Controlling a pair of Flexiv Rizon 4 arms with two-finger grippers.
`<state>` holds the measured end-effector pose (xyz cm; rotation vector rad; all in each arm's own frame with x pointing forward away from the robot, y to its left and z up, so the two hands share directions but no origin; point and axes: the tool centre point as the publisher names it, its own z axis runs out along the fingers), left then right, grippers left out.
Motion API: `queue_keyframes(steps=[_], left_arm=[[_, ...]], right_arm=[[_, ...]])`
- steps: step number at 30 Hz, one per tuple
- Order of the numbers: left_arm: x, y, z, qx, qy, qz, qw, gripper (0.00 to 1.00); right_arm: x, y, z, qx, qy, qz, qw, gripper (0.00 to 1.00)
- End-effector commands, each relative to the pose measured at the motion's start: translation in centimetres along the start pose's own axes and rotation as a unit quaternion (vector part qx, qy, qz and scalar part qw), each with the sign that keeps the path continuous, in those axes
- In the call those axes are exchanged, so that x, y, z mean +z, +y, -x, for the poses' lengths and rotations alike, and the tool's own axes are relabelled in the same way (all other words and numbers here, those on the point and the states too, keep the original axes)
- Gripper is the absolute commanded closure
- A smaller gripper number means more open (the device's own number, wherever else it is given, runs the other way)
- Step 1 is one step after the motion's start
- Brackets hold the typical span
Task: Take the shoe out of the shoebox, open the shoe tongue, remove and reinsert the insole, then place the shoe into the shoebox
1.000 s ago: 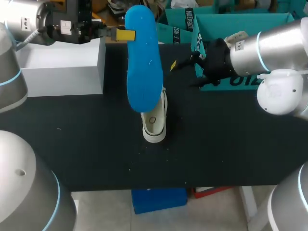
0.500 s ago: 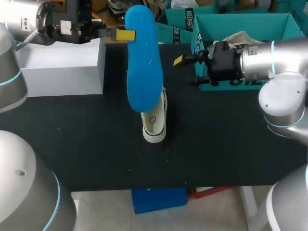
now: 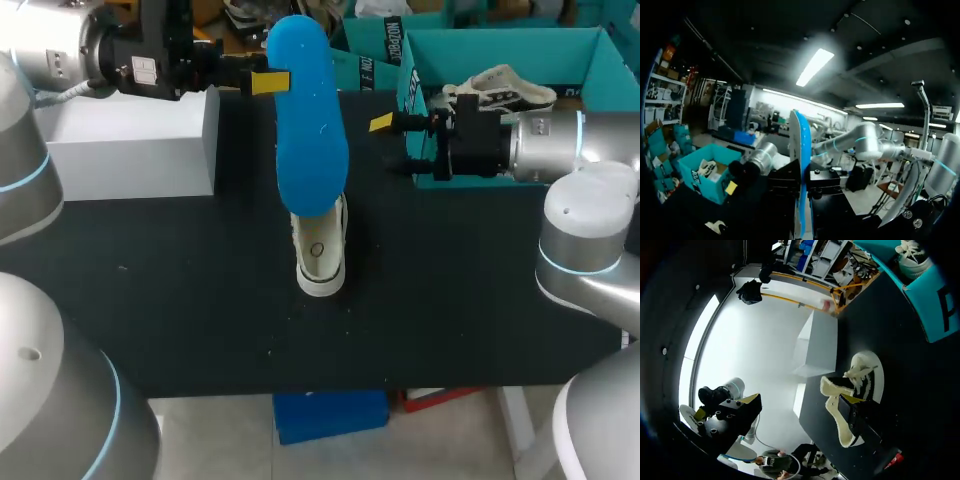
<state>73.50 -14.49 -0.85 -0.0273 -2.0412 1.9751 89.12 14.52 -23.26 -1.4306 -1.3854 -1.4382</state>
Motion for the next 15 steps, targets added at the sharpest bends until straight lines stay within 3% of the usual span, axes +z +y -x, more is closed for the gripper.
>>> queue_keyframes(steps=[1, 3, 5, 15], left_arm=[[0.5, 2.7, -1.3, 0.319, -0.099, -0.011, 0.942, 1.00], [0.8, 4.0, -1.6, 0.356, -0.101, 0.000, 0.929, 1.00], [1.0, 5.2, -1.4, 0.342, -0.100, 0.010, 0.934, 1.00], [1.0, 5.2, -1.4, 0.342, -0.100, 0.010, 0.934, 1.00]], right_arm=[[0.1, -0.1, 0.3, -0.001, 0.025, 0.002, 1.000, 0.00], [0.1, -0.1, 0.3, -0.001, 0.025, 0.002, 1.000, 0.00], [0.1, -0.1, 0.3, -0.001, 0.025, 0.002, 1.000, 0.00], [0.1, -0.1, 0.3, -0.001, 0.025, 0.002, 1.000, 0.00]])
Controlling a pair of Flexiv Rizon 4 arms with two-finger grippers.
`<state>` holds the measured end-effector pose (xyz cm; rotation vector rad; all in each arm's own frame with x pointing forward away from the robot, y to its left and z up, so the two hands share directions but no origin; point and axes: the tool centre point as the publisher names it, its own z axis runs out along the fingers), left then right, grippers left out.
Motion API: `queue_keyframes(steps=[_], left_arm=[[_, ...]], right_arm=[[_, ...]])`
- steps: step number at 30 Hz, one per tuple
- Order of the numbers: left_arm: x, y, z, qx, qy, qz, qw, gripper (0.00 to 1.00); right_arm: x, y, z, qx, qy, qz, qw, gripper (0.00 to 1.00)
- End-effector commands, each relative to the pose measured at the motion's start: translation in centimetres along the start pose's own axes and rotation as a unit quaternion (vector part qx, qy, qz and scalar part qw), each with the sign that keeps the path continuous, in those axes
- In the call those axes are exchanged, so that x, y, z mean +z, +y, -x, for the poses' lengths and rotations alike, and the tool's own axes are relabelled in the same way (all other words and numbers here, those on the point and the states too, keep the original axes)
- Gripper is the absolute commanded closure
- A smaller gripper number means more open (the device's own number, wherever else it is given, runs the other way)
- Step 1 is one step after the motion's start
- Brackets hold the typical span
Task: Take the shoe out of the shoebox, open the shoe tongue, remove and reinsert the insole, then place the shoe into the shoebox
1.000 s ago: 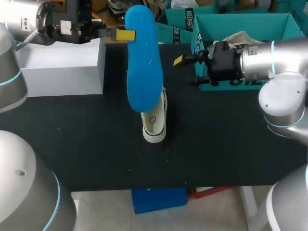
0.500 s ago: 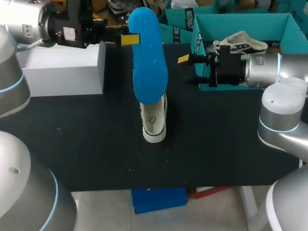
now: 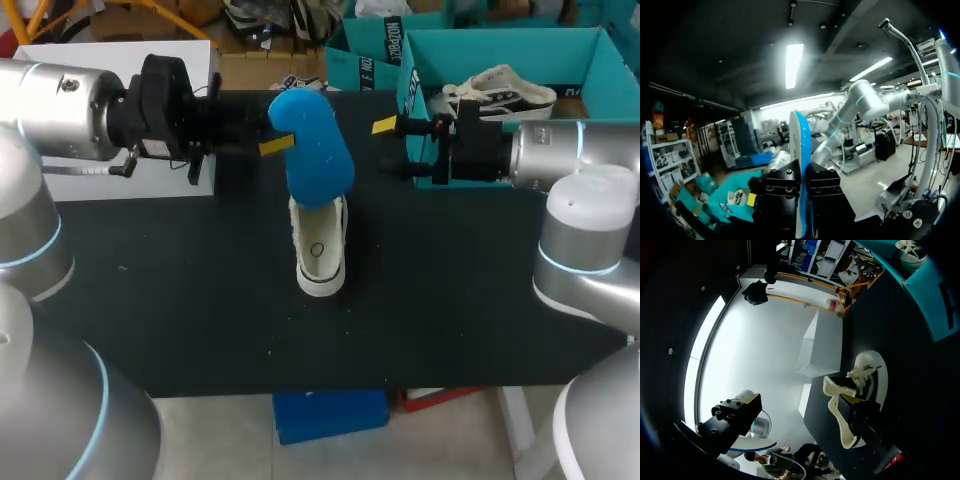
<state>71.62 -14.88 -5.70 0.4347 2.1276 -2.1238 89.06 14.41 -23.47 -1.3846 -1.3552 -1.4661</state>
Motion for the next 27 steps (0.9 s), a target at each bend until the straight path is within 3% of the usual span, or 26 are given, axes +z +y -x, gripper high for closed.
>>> queue_keyframes(steps=[1, 10, 14, 18, 19, 21, 22, 24, 25, 26, 27], left_arm=[[0.1, -0.2, -0.7, 0.112, -0.050, 0.010, 0.992, 1.00], [0.1, -0.2, -0.7, 0.112, -0.050, 0.010, 0.992, 1.00], [0.1, -0.2, -3.6, 0.185, -0.051, 0.008, 0.981, 1.00], [-1.3, 2.3, -6.5, 0.203, -0.049, 0.007, 0.978, 1.00], [-1.8, 3.2, -7.3, 0.238, -0.045, 0.030, 0.970, 1.00], [-2.3, 4.2, -8.6, 0.234, -0.048, -0.002, 0.971, 1.00], [-2.6, 4.8, -9.3, 0.263, -0.036, 0.027, 0.964, 1.00], [-2.8, 5.3, -10.5, 0.295, -0.022, 0.004, 0.955, 1.00], [-3.0, 5.8, -11.2, 0.326, -0.006, 0.036, 0.945, 1.00], [-3.1, 6.2, -11.9, 0.354, 0.000, 0.033, 0.935, 1.00], [-3.2, 6.5, -12.3, 0.344, -0.004, 0.015, 0.939, 1.00]], right_arm=[[0.2, 0.0, 0.1, 0.000, 0.000, 0.001, 1.000, 0.00], [0.2, 0.0, 0.1, 0.000, 0.000, 0.001, 1.000, 0.00], [0.2, 0.0, 0.1, 0.000, 0.000, 0.001, 1.000, 0.00], [0.2, 0.0, 0.1, 0.000, 0.000, 0.001, 1.000, 0.00], [0.2, 0.0, 0.1, 0.000, 0.000, 0.001, 1.000, 0.00], [0.2, 0.0, 0.1, 0.000, 0.000, 0.001, 1.000, 0.00], [0.2, 0.0, 0.1, 0.000, 0.000, 0.001, 1.000, 0.00], [0.2, 0.0, 0.1, 0.000, 0.000, 0.001, 1.000, 0.00], [0.2, 0.0, 0.1, 0.000, 0.000, 0.001, 1.000, 0.00], [0.2, 0.0, 0.1, 0.000, 0.000, 0.001, 1.000, 0.00], [0.2, 0.0, 0.1, 0.000, 0.000, 0.001, 1.000, 0.00]])
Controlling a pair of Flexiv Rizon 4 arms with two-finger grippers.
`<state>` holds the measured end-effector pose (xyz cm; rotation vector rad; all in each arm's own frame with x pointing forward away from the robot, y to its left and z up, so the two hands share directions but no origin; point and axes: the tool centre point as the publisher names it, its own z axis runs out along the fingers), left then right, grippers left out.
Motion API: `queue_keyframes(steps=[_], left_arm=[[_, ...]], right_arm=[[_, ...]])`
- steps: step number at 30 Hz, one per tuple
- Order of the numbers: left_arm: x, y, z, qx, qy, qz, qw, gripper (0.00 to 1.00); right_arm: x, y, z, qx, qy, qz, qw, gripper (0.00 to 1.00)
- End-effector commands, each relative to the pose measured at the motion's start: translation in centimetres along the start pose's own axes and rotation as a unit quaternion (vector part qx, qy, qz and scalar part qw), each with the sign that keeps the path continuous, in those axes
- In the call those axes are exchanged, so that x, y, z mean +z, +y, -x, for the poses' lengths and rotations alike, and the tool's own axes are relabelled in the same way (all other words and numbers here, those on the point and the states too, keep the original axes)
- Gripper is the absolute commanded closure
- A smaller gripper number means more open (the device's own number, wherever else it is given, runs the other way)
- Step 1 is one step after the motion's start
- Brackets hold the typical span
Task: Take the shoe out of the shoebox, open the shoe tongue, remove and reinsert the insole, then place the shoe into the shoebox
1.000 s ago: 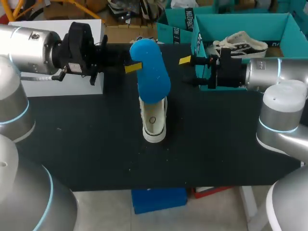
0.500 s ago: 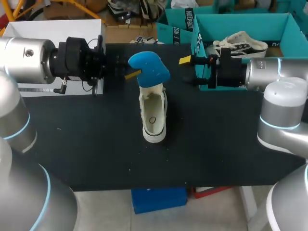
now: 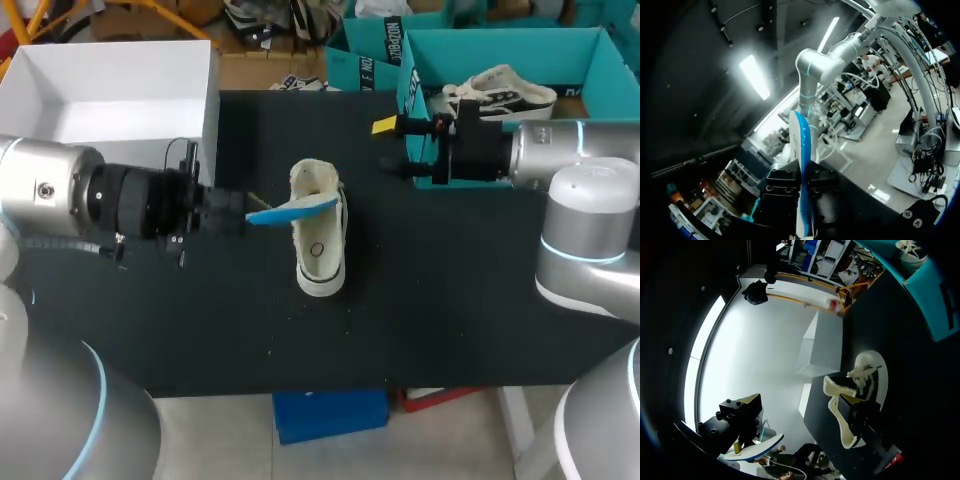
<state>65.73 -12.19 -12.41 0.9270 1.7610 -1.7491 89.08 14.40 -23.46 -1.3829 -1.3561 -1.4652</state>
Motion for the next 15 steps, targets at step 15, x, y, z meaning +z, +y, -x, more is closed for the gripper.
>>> queue_keyframes(steps=[15], left_arm=[[-1.9, 2.9, -12.0, 0.220, 0.012, 0.071, 0.973, 1.00]], right_arm=[[0.2, 0.0, 0.1, 0.000, 0.000, 0.002, 1.000, 0.00]])
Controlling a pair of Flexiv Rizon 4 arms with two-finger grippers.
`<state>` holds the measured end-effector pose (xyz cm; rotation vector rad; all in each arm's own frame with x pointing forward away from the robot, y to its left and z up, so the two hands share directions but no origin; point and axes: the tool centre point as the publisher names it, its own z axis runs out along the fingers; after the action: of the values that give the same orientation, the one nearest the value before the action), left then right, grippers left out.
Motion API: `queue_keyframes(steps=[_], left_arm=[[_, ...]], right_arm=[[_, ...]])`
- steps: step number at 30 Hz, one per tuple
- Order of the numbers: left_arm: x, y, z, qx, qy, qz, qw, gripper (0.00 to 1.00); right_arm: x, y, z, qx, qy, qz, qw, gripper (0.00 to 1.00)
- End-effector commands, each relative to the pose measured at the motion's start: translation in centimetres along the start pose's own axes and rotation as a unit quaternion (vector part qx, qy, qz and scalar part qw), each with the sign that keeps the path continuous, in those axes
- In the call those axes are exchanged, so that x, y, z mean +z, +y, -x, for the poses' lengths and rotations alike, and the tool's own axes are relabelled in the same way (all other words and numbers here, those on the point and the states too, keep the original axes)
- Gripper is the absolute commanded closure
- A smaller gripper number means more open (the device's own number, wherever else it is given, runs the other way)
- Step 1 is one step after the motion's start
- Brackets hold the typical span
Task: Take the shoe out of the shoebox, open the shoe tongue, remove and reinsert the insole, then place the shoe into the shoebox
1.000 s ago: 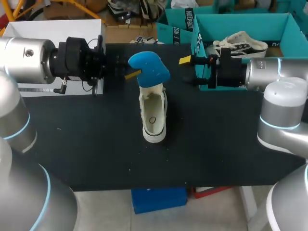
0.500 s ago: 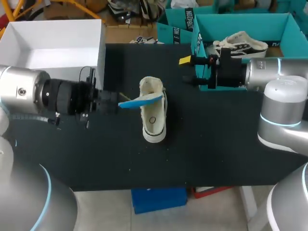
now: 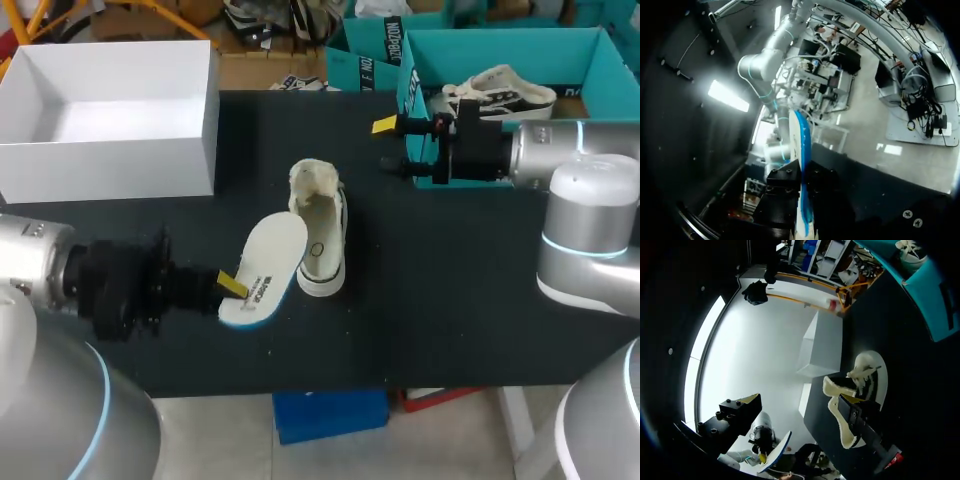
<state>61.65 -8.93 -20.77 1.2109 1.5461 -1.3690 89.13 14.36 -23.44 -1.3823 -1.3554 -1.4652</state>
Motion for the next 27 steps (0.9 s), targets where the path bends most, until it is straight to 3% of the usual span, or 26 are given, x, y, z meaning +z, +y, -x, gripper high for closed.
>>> queue_keyframes(steps=[1, 7, 15, 27], left_arm=[[0.6, -0.4, -3.0, 0.019, -0.014, 0.025, 0.999, 1.00], [1.3, 0.7, -4.4, 0.077, -0.010, 0.042, 0.996, 1.00], [2.3, 2.3, -4.6, 0.134, -0.002, 0.064, 0.989, 1.00], [2.4, 7.2, -4.7, 0.166, -0.017, 0.101, 0.981, 1.00]], right_arm=[[0.2, -0.1, 0.1, 0.000, -0.001, 0.002, 1.000, 0.00], [0.2, -0.1, 0.1, 0.000, -0.001, 0.002, 1.000, 0.00], [0.2, -0.1, 0.1, 0.000, -0.001, 0.002, 1.000, 0.00], [0.2, -0.1, 0.1, 0.000, -0.001, 0.002, 1.000, 0.00]])
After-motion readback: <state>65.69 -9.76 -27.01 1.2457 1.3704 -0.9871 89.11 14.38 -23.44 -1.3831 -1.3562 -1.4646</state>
